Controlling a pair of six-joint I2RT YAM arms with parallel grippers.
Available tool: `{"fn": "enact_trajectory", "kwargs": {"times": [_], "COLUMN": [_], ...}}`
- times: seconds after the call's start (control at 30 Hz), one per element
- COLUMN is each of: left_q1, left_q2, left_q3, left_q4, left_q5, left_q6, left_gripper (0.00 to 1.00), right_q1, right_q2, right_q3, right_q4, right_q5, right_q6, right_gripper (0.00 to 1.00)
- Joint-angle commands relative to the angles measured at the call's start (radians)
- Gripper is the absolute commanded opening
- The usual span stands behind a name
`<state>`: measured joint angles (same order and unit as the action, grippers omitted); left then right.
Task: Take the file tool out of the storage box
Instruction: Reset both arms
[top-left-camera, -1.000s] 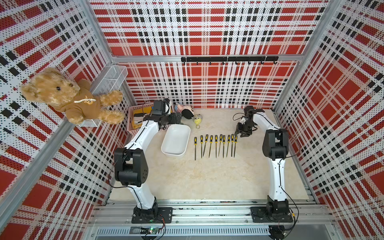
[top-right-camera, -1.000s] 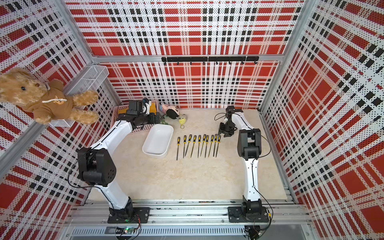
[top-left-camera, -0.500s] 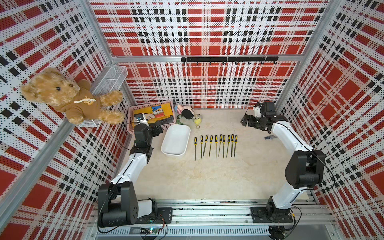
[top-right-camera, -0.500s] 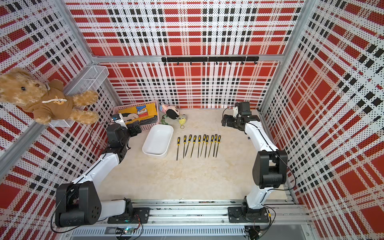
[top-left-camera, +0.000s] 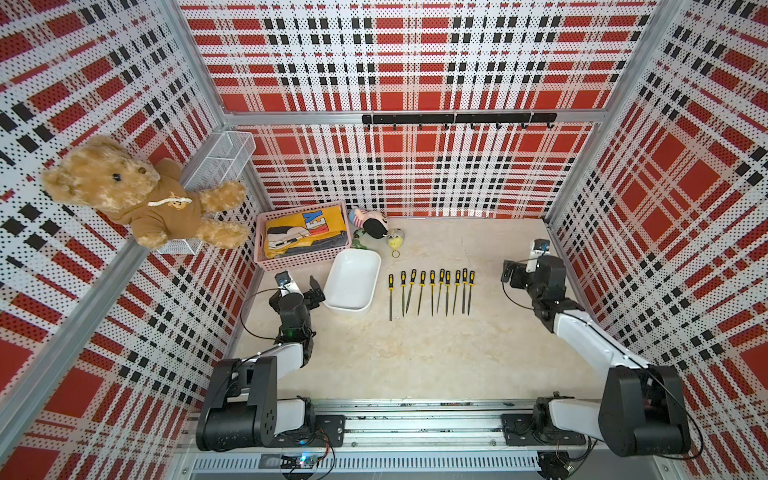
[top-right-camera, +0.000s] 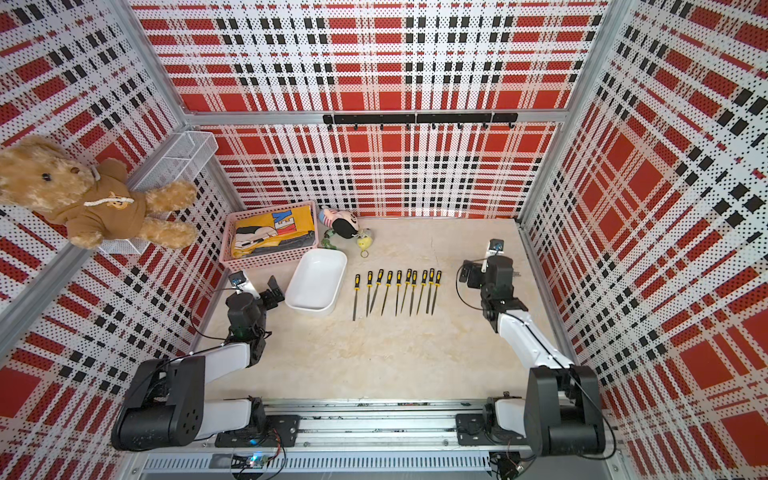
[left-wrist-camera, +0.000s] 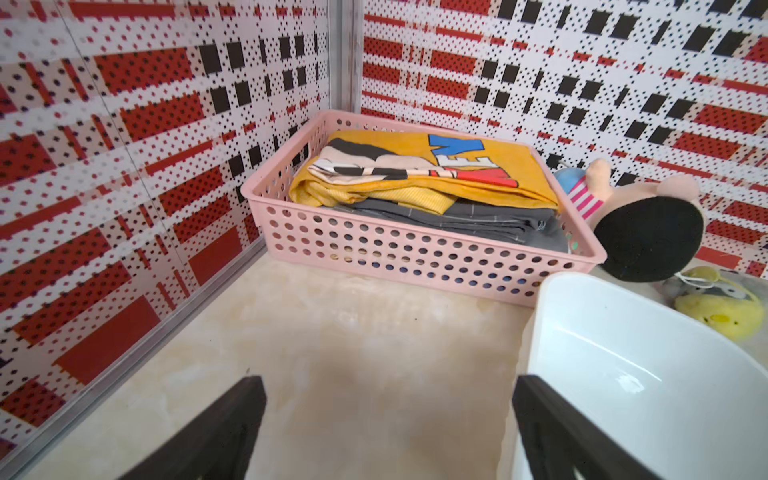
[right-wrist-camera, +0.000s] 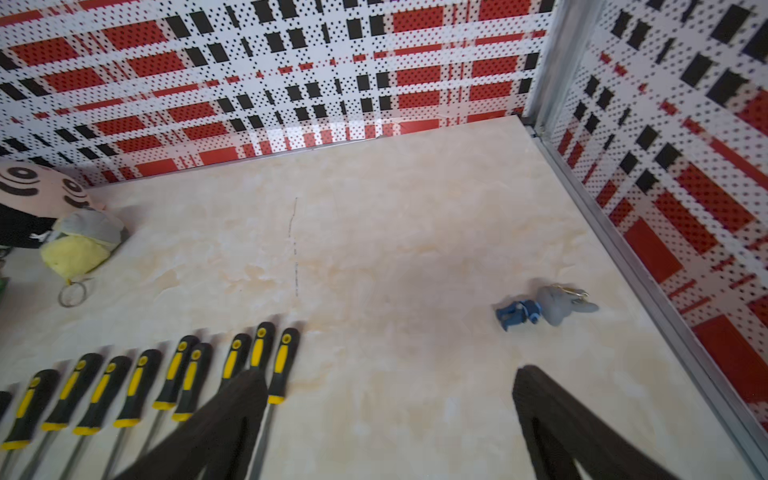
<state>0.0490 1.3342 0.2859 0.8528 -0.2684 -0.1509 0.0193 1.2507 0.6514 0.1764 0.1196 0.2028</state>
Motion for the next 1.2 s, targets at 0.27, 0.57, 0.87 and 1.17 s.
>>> {"fn": "enact_trajectory", "kwargs": {"times": [0.27,0.57,0.87,1.17], "left_q1": [-0.05,-0.093,-0.086,-0.086], "left_q2": [0.124,0.206,0.212,0.215], "left_q3": [-0.042,-0.054,-0.053,-0.049], "left_q4": [0.328,0.432,0.434,0.433], "left_q5": [-0.021,-0.058,-0.047,-0.045], "left_q6": [0.068,0.111,0.106,0.105], "left_gripper": [0.99,0.99,0.99,0.99], "right_q1": [-0.041,-0.012,0.011,0.01], "right_q2": [0.118,0.29,0.29,0.293], "right_q3": [-0.315,-0.361,-0.338,-0.337], "right_q4": [0.68,0.906,0.874,0.872], "right_q5": [0.066,-0.023,0.009,0.009], "right_q6": [-0.042,-0.11,-0.135,-0.135], "right_gripper": [1.0,1.0,1.0,1.0]}}
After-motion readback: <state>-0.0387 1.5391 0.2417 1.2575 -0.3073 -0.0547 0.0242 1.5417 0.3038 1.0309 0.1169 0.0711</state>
